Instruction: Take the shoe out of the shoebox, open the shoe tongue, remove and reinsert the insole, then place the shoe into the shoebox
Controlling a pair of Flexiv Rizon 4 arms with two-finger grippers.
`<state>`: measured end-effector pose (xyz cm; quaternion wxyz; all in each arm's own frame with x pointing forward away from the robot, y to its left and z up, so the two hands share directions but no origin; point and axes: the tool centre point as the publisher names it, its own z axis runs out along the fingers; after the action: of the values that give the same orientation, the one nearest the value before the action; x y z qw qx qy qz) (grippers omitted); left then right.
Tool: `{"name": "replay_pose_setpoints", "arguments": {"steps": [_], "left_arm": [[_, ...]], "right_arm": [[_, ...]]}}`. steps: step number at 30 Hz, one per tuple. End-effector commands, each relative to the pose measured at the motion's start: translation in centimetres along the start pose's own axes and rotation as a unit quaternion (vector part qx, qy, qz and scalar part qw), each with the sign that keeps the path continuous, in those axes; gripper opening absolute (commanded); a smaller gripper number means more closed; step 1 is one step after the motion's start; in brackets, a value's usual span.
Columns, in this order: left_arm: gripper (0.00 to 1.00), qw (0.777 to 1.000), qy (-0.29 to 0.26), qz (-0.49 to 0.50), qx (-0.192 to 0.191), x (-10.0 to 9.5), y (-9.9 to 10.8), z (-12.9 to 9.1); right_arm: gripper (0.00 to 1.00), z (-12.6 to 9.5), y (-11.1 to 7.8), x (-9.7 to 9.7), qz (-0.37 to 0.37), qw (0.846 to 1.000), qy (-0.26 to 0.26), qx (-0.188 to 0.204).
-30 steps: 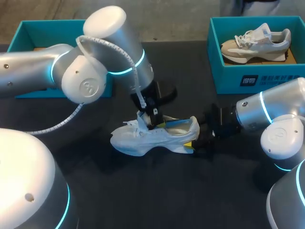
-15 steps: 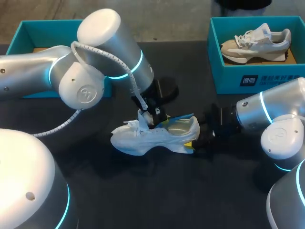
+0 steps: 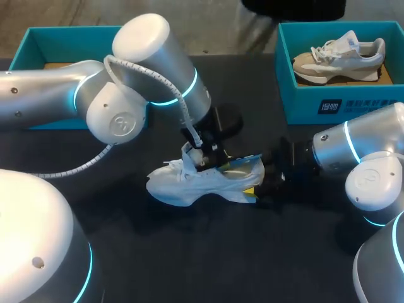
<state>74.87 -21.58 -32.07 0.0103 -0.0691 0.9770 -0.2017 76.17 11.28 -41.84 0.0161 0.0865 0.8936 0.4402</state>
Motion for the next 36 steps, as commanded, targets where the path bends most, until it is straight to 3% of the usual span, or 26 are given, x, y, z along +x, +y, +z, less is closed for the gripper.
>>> {"name": "replay_pose_setpoints", "arguments": {"steps": [1,19,36], "left_arm": [[1.0,1.0,-0.015,0.001,0.008,0.3,0.5,-0.7],[1.0,0.991,-0.112,0.074,0.024,0.8,-0.1,-0.2],[0.76,0.973,-0.198,0.111,0.038,1.3,-1.2,-0.2]], "right_arm": [[0.0,0.1,-0.3,-0.2,0.0,1.0,0.0,0.001],[0.0,0.1,-0.3,-0.2,0.0,1.0,0.0,0.001],[0.0,0.1,-0.3,-0.2,0.0,1.0,0.0,0.001]]}}
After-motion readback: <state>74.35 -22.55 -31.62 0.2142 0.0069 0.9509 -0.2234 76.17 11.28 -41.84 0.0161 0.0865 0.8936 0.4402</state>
